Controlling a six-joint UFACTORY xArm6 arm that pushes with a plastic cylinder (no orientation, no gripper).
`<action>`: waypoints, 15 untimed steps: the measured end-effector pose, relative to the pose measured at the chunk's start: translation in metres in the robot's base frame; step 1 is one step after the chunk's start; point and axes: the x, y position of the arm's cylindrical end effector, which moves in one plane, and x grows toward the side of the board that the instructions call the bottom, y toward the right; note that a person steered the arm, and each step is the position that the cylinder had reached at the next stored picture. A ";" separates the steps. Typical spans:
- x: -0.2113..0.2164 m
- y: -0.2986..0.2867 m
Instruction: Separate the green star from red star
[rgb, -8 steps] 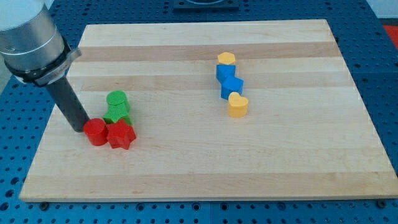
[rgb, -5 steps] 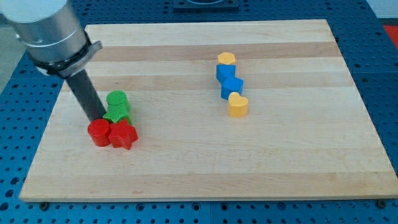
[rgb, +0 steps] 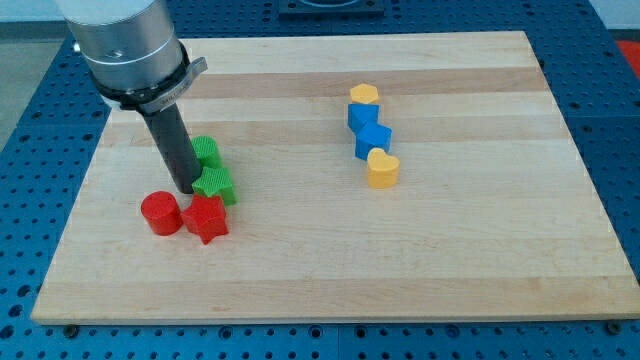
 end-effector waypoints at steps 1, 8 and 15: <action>0.001 -0.008; 0.008 0.055; 0.029 0.179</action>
